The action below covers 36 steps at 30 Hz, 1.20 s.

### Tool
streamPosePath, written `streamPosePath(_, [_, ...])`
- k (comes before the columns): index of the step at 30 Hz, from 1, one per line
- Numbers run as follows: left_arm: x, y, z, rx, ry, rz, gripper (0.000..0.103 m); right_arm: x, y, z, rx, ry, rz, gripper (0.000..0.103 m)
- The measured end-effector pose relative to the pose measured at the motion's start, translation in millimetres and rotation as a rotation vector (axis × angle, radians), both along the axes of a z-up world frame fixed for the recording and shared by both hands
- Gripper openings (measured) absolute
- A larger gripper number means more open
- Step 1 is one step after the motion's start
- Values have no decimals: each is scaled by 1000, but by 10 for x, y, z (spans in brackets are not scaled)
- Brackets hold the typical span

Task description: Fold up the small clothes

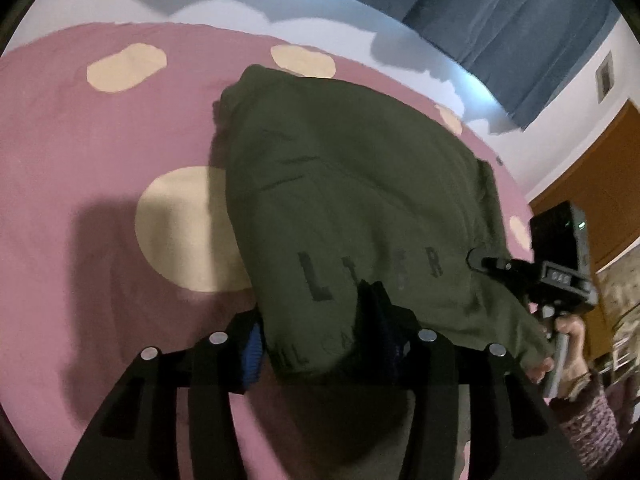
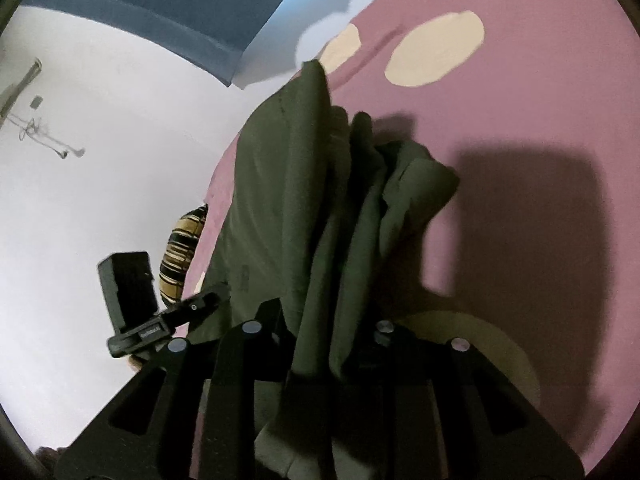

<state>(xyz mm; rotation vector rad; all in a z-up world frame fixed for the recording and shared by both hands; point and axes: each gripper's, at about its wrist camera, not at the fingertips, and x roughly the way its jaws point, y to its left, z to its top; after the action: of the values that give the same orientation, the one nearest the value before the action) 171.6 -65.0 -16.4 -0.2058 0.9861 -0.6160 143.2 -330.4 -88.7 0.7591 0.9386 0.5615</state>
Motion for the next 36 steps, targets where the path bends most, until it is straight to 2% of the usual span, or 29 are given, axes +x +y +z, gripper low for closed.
streamPosePath(4, [-52,101,12,-52,-3,6,54,-67,-116,-40,53,40,-22,35])
streamPosePath(5, [-82,141,27,-65,-1,13,56,-93,-139,-33,54,44,-29,41])
streamPosePath(6, [-120,183,42,-78,1,17,62,-164,-165,-3,52,44,-39,55])
streamPosePath(8, [-273,293,61,-126,3,13,74,-265,-223,37,59,37,-57,68])
streamPosePath(9, [-347,334,64,-141,6,11,75,-348,-234,48,59,32,-63,71])
streamPosePath(13, [-668,394,-8,-181,49,3,79,-700,-208,37,34,37,-59,76])
streamPosePath(17, [-817,265,-149,-147,74,-14,81,-835,-83,-42,-22,43,-40,81])
streamPosePath(18, [-824,229,-186,-132,79,-19,80,-842,-69,-45,-42,38,-42,79])
streamPosePath(19, [-803,192,-198,-129,78,-24,76,-849,-40,-51,-69,36,-47,72])
streamPosePath(20, [-796,177,-176,-136,74,-45,67,-855,0,-56,-87,46,-52,44])
streamPosePath(21, [-800,167,-142,-122,66,-48,62,-844,-1,-84,-59,64,-38,32])
streamPosePath(22, [-822,145,-84,-101,50,-55,60,-843,-16,-102,-19,75,-33,30])
streamPosePath(24, [-853,113,2,-79,23,-53,55,-851,-33,-48,-5,61,-28,25])
streamPosePath(27, [-892,160,110,-104,23,-31,53,-914,-77,27,47,43,-32,23])
streamPosePath(29, [-879,186,58,-101,36,-34,53,-964,-93,4,57,37,-19,23])
streamPosePath(32, [-854,157,-118,-69,46,-44,54,-942,-116,-184,62,63,-13,23])
streamPosePath(36, [-832,123,-126,-59,18,-44,56,-964,-231,-396,137,68,-19,23])
